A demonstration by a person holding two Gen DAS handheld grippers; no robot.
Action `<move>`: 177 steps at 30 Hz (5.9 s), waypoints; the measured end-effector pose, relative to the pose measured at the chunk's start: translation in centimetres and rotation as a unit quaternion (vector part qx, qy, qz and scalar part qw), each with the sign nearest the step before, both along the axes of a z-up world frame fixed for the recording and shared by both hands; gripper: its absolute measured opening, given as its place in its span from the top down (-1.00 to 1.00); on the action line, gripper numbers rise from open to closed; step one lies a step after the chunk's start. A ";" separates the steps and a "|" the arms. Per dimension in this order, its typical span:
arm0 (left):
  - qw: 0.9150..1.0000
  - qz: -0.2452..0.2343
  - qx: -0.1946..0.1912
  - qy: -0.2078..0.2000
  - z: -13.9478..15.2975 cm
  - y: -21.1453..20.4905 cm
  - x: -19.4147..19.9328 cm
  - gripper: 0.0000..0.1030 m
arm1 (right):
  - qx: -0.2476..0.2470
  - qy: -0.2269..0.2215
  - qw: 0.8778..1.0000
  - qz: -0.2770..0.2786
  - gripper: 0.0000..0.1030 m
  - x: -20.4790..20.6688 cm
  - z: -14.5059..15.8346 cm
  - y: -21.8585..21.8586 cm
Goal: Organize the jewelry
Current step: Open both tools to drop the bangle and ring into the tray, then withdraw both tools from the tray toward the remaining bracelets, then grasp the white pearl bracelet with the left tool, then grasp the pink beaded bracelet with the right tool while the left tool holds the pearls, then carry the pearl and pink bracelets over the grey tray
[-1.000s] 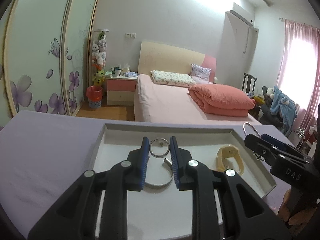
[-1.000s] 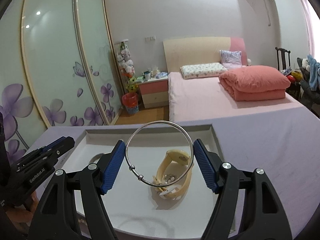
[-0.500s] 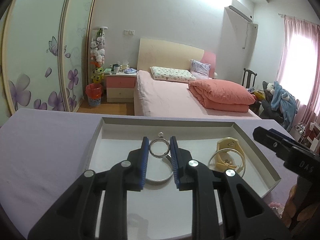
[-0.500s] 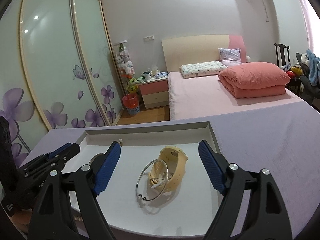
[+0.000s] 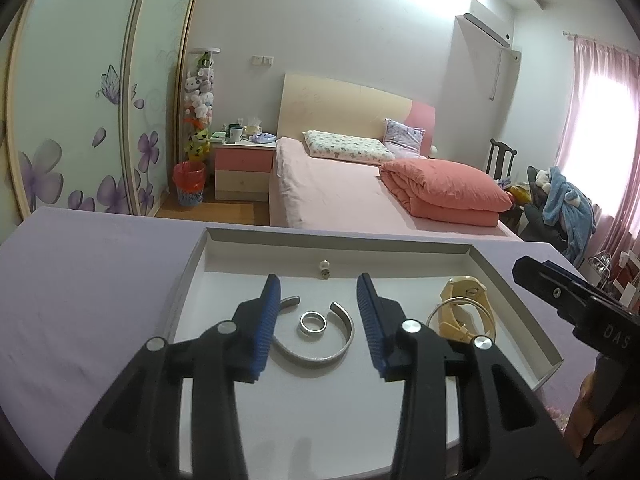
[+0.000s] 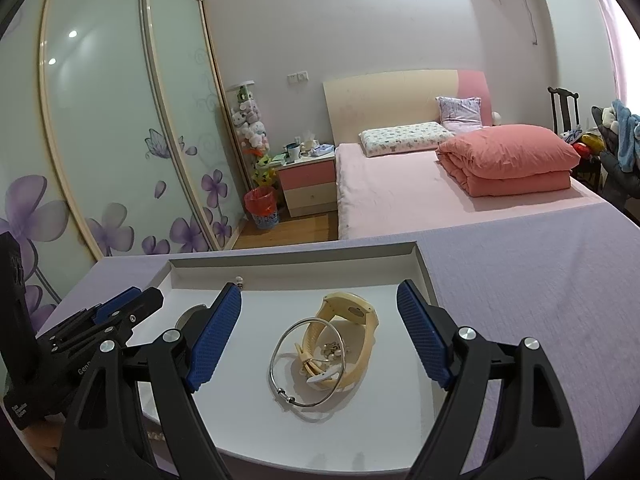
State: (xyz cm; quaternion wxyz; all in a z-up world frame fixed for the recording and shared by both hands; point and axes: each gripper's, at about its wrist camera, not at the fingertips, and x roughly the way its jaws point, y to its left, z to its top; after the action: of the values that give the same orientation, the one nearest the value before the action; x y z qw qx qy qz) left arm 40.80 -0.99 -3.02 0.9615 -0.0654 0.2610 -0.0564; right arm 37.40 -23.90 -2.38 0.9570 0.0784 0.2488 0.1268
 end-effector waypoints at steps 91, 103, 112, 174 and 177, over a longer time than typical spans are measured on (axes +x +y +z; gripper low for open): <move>0.991 -0.056 -0.078 0.097 -1.6 5.3 -15.3 0.81 | -0.044 0.115 0.992 -0.018 -0.40 -13.8 -4.3 -5.4; 0.989 -0.068 -0.119 0.060 -1.7 6.9 -16.4 0.81 | -0.061 0.176 0.981 -0.055 0.03 -10.7 -6.0 -6.1; 0.987 -0.068 -0.134 0.061 -2.1 7.5 -16.4 0.80 | -0.094 0.182 0.977 -0.062 0.61 -9.7 -6.0 -6.1; 0.988 -0.077 -0.067 -0.112 5.8 3.6 -20.1 0.81 | 0.019 -0.124 0.992 0.016 0.61 -16.1 4.7 -5.2; 0.989 -0.068 -0.054 -0.121 6.6 2.9 -19.4 0.81 | 0.014 -0.137 0.990 0.017 0.61 -15.7 5.3 -4.9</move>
State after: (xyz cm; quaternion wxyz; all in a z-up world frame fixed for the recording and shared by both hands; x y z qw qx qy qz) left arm 21.39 1.94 3.55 0.9750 -0.0919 0.1429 -0.1432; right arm 21.68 -28.78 2.93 0.9786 0.0693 0.1144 0.1563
